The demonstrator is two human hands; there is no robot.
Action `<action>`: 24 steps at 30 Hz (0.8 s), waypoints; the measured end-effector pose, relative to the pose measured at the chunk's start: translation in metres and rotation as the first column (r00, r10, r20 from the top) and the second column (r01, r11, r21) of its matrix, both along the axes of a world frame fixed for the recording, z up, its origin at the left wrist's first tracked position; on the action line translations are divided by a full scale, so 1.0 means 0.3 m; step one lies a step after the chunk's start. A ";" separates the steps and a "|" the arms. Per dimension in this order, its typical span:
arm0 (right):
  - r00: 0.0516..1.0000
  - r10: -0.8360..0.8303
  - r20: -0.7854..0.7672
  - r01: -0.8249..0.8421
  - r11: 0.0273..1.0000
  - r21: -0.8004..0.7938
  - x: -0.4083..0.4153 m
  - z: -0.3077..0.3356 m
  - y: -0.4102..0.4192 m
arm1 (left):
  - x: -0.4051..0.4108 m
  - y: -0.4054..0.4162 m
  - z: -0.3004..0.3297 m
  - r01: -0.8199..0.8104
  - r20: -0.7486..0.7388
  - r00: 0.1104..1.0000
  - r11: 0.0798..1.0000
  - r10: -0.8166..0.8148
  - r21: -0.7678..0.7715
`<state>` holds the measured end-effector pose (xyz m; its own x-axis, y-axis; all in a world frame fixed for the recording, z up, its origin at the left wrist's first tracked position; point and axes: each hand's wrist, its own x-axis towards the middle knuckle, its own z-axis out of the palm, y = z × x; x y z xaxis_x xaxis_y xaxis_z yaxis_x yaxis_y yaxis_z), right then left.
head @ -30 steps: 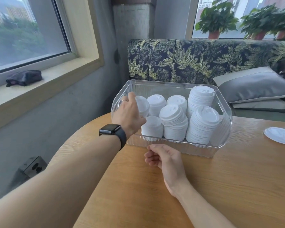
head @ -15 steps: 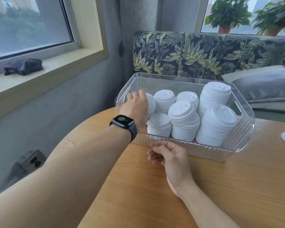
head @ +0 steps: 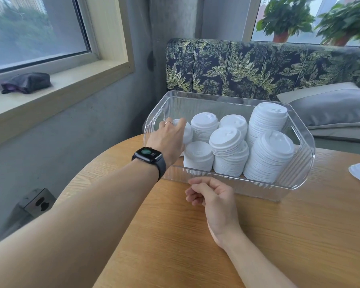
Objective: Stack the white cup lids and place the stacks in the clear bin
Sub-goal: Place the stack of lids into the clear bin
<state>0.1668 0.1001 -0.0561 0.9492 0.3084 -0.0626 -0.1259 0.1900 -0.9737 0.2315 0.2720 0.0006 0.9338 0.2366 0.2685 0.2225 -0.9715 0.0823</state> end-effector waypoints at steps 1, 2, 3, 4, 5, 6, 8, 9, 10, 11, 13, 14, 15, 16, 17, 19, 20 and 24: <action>1.000 0.000 0.001 0.000 1.000 -0.001 -0.001 0.001 -0.001 | -0.001 0.000 -0.001 -0.001 0.009 1.000 1.000 0.001 -0.002; 1.000 0.000 0.001 0.000 1.000 -0.002 -0.002 0.001 -0.002 | -0.001 -0.001 -0.001 -0.001 0.018 1.000 1.000 0.002 -0.008; 1.000 -0.001 0.000 0.001 1.000 -0.003 -0.002 0.001 -0.002 | -0.002 0.000 -0.001 -0.002 0.023 1.000 1.000 0.003 -0.016; 1.000 -0.003 -0.002 0.003 1.000 -0.003 -0.003 0.001 -0.003 | -0.003 0.000 0.000 -0.001 0.026 1.000 1.000 0.002 -0.024; 1.000 -0.004 -0.004 0.004 1.000 -0.002 -0.004 0.002 -0.003 | -0.004 0.001 0.001 0.001 0.030 1.000 1.000 0.000 -0.029; 1.000 -0.004 -0.005 0.004 1.000 -0.003 -0.005 0.002 -0.003 | -0.005 0.001 0.002 0.002 0.034 0.999 0.999 -0.001 -0.033; 1.000 -0.002 -0.005 0.002 1.000 -0.006 -0.006 0.002 -0.003 | -0.006 0.002 0.005 0.004 0.031 1.000 0.999 -0.003 -0.038; 1.000 -0.001 -0.002 0.001 1.000 -0.010 -0.007 0.003 -0.004 | -0.006 0.004 0.006 0.004 0.017 1.000 0.999 -0.003 -0.044; 1.000 0.000 0.002 0.000 1.000 -0.014 -0.008 0.003 -0.005 | -0.006 0.005 0.009 0.004 -0.002 1.000 0.998 -0.004 -0.055; 1.000 0.001 0.005 -0.001 1.000 -0.017 -0.009 0.004 -0.006 | -0.007 0.005 0.014 0.001 -0.026 1.000 0.998 -0.003 -0.070; 1.000 0.000 0.010 0.001 1.000 -0.018 -0.013 0.006 -0.008 | -0.013 -0.001 0.029 -0.017 -0.057 0.998 0.994 0.011 -0.109; 1.000 -0.004 0.009 0.004 1.000 -0.017 -0.016 0.008 -0.009 | -0.019 -0.009 0.038 -0.033 -0.056 0.998 0.990 0.025 -0.139; 1.000 -0.008 0.009 0.008 1.000 -0.017 -0.020 0.009 -0.012 | -0.026 -0.019 0.047 -0.048 -0.036 0.998 0.982 0.043 -0.181; 1.000 -0.011 0.011 0.011 1.000 -0.020 -0.025 0.011 -0.015 | -0.036 -0.029 0.057 -0.062 0.004 0.998 0.970 0.065 -0.237; 1.000 -0.010 0.014 0.010 1.000 -0.026 -0.030 0.013 -0.020 | -0.048 -0.040 0.067 -0.072 0.059 0.994 0.950 0.094 -0.303; 1.000 0.000 0.018 0.000 0.999 -0.043 -0.044 0.017 -0.035 | -0.077 -0.061 0.085 -0.072 0.165 0.974 0.901 0.156 -0.427; 1.000 0.006 0.019 -0.005 0.999 -0.050 -0.052 0.019 -0.047 | -0.094 -0.072 0.092 -0.062 0.208 0.961 0.876 0.181 -0.478; 1.000 0.011 0.023 -0.008 0.995 -0.100 -0.097 0.025 -0.121 | -0.164 -0.134 0.102 0.039 0.355 0.898 0.758 0.258 -0.651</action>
